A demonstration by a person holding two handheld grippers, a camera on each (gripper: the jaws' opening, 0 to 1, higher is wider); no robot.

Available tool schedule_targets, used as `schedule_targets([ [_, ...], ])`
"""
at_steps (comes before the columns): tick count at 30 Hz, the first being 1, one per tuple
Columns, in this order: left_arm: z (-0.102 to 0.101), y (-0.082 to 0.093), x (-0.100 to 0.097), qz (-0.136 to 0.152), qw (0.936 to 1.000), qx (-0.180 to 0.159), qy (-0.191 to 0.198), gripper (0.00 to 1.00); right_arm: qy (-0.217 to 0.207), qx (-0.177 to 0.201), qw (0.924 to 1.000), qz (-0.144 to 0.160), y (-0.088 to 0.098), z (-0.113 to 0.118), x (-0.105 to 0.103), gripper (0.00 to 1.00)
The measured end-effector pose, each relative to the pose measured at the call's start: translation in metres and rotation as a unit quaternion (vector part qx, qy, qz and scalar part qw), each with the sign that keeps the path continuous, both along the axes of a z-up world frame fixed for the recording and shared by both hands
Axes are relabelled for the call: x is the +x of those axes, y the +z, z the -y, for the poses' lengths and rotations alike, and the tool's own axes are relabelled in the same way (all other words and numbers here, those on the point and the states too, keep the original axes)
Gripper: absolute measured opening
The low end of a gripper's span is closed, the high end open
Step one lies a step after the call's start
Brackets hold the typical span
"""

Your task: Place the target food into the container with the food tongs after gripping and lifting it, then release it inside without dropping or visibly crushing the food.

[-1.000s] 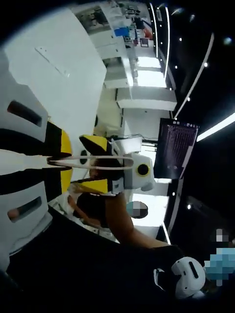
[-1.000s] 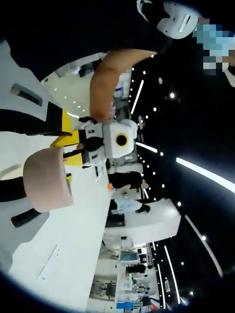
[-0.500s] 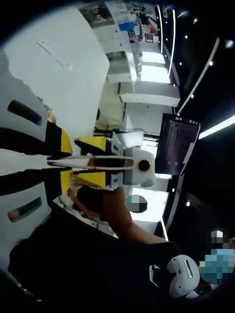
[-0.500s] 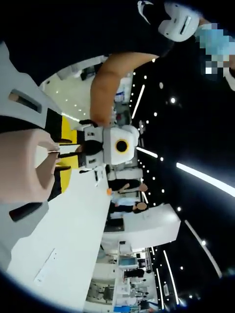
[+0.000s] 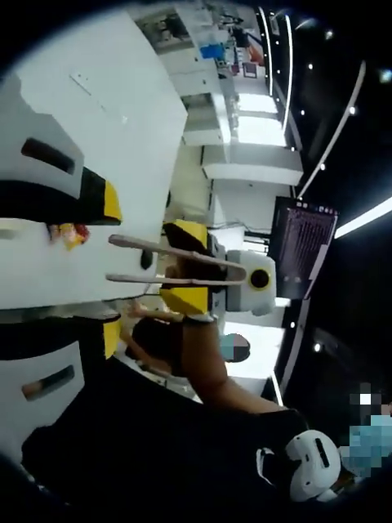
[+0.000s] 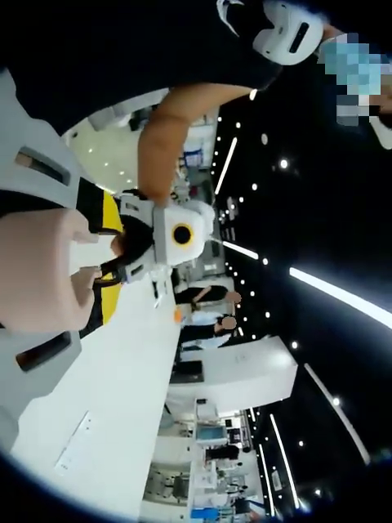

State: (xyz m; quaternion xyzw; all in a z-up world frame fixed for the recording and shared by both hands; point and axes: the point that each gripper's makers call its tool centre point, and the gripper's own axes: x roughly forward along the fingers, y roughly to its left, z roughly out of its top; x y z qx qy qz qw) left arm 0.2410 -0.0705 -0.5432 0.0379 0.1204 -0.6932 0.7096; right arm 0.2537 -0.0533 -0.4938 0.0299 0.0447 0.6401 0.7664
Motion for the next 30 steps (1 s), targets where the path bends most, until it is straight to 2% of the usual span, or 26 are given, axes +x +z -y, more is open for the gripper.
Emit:
schedule_targets([
  [2,-0.001,0.006,0.001,-0.019,0.9997,-0.018,0.004,0.26,0.004,-0.001,1.0000,0.000,-0.001,-0.001,-0.002,0.21],
  [4,-0.002,0.006,0.003,-0.021,0.9996,-0.019,0.007,0.22,0.010,-0.003,0.9999,-0.004,-0.003,-0.002,-0.004,0.21],
  [11,0.000,0.014,0.004,-0.005,0.9992,-0.038,0.015,0.22,0.007,0.009,0.9999,-0.007,-0.004,-0.002,-0.004,0.22],
  [16,-0.001,0.016,0.002,-0.003,0.9992,-0.039,0.013,0.14,0.011,0.016,0.9997,-0.017,-0.004,-0.002,-0.004,0.21],
  [21,-0.002,0.014,-0.004,0.005,0.9996,-0.026,-0.004,0.07,0.032,-0.002,0.9991,-0.027,-0.013,-0.002,-0.012,0.19],
  [27,0.001,0.018,-0.005,-0.003,0.9995,-0.032,-0.002,0.06,0.023,0.000,0.9995,-0.023,-0.013,-0.005,-0.010,0.20],
  [29,0.002,0.013,-0.006,-0.005,0.9998,-0.019,-0.006,0.05,0.021,0.014,0.9994,-0.023,-0.008,-0.007,-0.009,0.20],
  [30,0.003,0.015,-0.006,-0.004,0.9996,-0.026,-0.006,0.05,0.020,0.017,0.9993,-0.027,-0.007,-0.007,-0.008,0.21],
])
